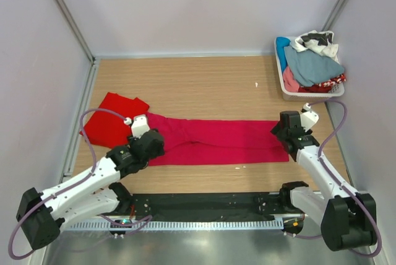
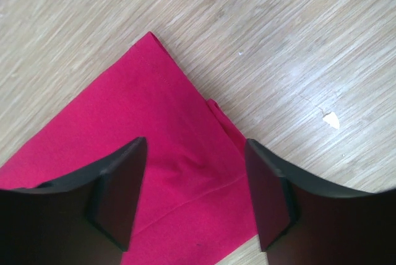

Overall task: Fold and stack the t-shirts
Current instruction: Fold the tshirt

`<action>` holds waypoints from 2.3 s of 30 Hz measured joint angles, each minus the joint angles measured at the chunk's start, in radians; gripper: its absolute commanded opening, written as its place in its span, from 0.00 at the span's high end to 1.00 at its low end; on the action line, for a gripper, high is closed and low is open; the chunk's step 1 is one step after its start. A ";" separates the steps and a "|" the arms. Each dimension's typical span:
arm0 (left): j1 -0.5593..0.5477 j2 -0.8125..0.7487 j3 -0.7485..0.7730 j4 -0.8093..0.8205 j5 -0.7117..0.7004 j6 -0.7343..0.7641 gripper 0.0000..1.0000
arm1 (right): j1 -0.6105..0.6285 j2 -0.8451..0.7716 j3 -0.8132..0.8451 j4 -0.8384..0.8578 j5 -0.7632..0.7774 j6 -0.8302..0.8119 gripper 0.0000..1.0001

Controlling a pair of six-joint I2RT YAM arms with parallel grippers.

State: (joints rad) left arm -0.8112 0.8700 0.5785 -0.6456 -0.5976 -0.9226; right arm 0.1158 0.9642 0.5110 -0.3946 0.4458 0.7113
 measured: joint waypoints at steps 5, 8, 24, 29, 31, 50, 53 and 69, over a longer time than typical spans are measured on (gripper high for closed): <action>0.049 0.101 0.056 -0.019 -0.002 0.005 0.35 | 0.000 0.101 0.055 0.007 -0.025 -0.032 0.56; 0.139 0.124 0.090 -0.005 0.024 0.019 0.40 | -0.002 0.160 0.092 0.016 -0.061 -0.039 0.71; 0.506 0.421 0.143 0.156 0.307 0.091 0.50 | -0.164 0.201 0.023 -0.042 -0.094 0.106 0.99; 0.528 0.481 0.206 0.184 0.330 0.095 0.53 | -0.166 0.139 0.024 -0.047 -0.061 0.083 0.82; 0.529 0.512 0.238 0.195 0.333 0.097 0.59 | -0.165 0.114 0.028 -0.034 -0.081 0.055 0.74; 0.669 0.796 0.404 0.217 0.364 0.151 0.66 | 0.129 0.226 0.189 0.103 -0.267 -0.105 0.59; 0.727 0.797 0.396 0.233 0.392 0.154 0.65 | 0.156 0.242 0.191 0.133 -0.301 -0.121 0.53; 0.917 0.794 0.369 0.306 0.518 0.176 0.62 | 0.575 0.763 0.560 0.244 -0.594 -0.240 0.42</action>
State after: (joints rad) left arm 0.1059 1.6642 0.9470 -0.3397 -0.0795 -0.7464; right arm 0.6907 1.7267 1.0714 -0.1509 -0.1478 0.4709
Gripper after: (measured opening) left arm 0.374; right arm 0.582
